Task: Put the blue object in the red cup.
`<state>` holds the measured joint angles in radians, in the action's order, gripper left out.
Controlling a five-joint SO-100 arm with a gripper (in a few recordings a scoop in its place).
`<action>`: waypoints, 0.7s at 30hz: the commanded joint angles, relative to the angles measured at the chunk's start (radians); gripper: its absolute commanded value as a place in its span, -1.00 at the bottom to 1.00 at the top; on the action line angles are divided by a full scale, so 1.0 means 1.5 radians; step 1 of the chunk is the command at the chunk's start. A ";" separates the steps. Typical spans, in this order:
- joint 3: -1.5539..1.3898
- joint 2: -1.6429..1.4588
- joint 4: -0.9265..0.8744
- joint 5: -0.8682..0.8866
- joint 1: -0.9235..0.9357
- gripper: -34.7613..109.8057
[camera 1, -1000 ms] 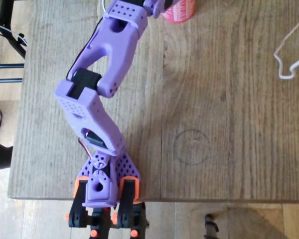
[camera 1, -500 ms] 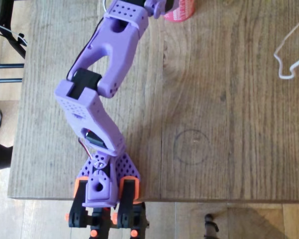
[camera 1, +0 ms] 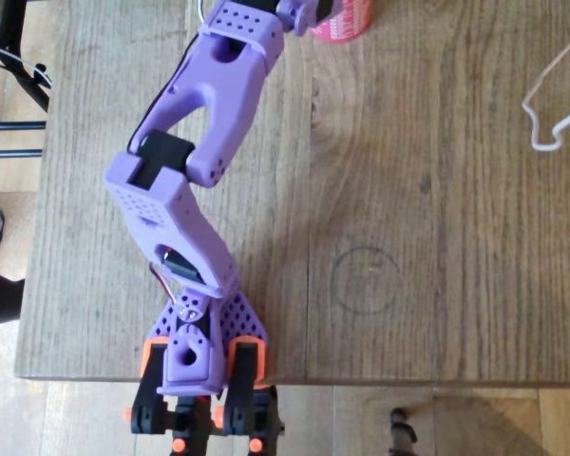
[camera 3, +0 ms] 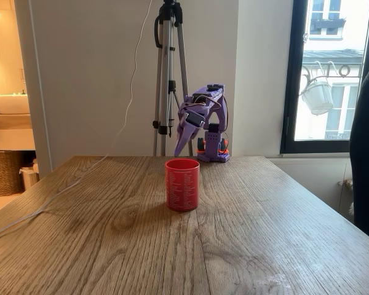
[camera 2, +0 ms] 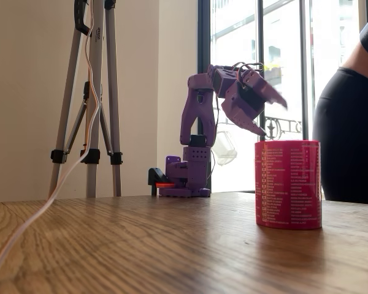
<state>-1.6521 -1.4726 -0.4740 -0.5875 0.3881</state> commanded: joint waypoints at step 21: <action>-0.141 -0.817 -0.395 0.276 -0.353 -0.52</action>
<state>-1.8469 -2.3286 -0.8958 -0.1948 -0.0107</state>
